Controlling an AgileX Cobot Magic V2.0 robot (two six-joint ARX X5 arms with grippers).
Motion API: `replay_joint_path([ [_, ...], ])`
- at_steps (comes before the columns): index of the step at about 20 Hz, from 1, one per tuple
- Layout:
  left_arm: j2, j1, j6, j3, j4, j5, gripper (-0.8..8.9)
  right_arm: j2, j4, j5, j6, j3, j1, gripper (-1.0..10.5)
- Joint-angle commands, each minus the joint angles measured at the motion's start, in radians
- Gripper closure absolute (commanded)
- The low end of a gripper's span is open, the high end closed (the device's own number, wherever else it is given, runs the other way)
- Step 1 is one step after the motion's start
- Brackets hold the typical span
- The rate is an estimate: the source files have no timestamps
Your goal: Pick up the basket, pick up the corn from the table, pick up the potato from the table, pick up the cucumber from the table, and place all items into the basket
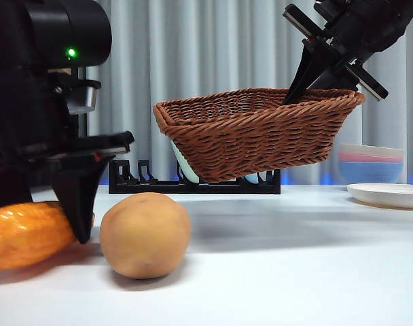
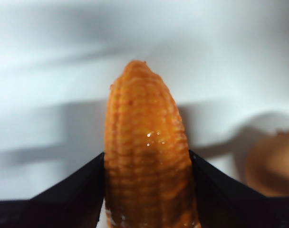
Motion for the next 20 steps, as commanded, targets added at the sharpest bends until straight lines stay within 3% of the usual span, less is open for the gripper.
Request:
replay_joint_path([
  [1, -0.096, -0.047, 0.039, -0.007, -0.038, 0.01, 8.21, -0.003, 0.015, -0.008, 0.001, 0.005, 0.0, 9.6],
  [3, -0.229, -0.116, 0.031, -0.006, -0.054, 0.036, 8.21, -0.003, 0.015, -0.004, -0.008, 0.005, 0.0, 9.6],
  [5, -0.372, -0.192, -0.033, -0.005, -0.012, 0.083, 8.21, -0.002, 0.016, -0.004, -0.008, 0.005, 0.0, 9.6],
  [9, -0.492, -0.231, -0.071, 0.004, 0.246, 0.021, 8.21, -0.002, 0.015, -0.006, 0.0, 0.005, 0.003, 9.6],
  [15, -0.236, -0.112, 0.068, 0.213, 0.267, 0.032, 8.21, -0.002, 0.006, -0.011, 0.022, 0.005, 0.036, 9.6],
  [20, 0.048, -0.059, 0.174, 0.481, 0.15, -0.003, 8.21, -0.002, -0.011, -0.011, 0.022, 0.005, 0.05, 9.6],
])
